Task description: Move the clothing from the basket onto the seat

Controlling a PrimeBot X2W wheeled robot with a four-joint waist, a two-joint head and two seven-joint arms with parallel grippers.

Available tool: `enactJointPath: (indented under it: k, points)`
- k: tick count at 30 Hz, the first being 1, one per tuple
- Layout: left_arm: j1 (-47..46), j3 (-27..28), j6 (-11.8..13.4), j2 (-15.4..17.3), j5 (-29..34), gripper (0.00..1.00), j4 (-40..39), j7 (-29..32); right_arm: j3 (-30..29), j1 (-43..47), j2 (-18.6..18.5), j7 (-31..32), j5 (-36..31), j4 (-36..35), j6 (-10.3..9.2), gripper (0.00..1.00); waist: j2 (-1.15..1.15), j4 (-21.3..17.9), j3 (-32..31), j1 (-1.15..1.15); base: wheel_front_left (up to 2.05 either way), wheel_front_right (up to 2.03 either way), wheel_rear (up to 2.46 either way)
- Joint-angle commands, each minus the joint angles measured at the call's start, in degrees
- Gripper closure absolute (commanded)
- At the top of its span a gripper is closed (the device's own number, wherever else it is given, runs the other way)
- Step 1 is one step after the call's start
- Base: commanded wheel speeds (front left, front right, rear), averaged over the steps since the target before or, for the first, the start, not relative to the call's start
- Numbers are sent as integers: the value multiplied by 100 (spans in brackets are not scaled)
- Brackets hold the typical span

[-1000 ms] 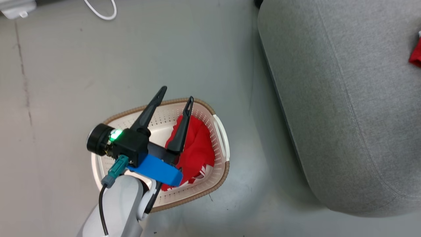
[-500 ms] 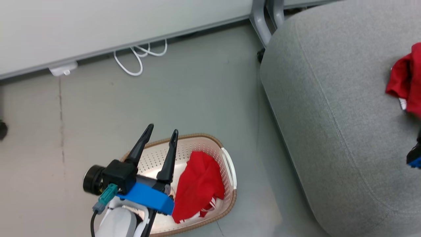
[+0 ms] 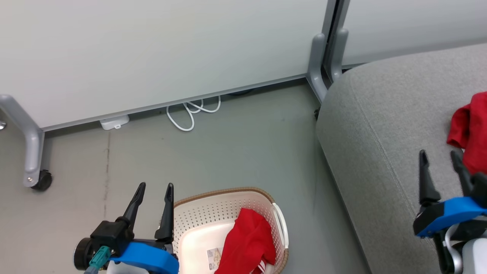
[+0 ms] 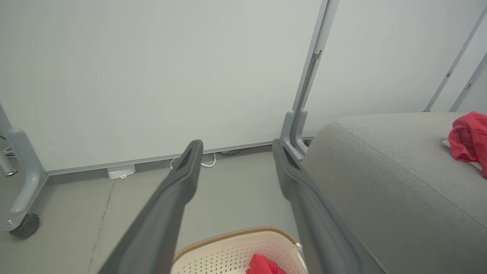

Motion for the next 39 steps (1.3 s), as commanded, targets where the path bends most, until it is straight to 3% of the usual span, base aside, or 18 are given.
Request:
enactJointPath:
  k: [1,9,21,39]
  points:
    - [83,109,-7,-6,44,0,15,-28,115,199,70,43,22,-185,1,0,0,126,-131,2,0,0,0]
    - [258,491,-7,-81,93,0,67,-28,724,687,223,205,69,-753,1,0,0,369,-355,2,0,0,0]
    - [294,685,-7,-42,145,0,204,-28,1320,992,263,117,363,-787,1,0,0,612,-510,2,0,0,0]
    - [378,676,-7,-61,125,0,216,-28,1377,1062,258,9,417,-725,1,0,0,679,-487,2,0,0,0]
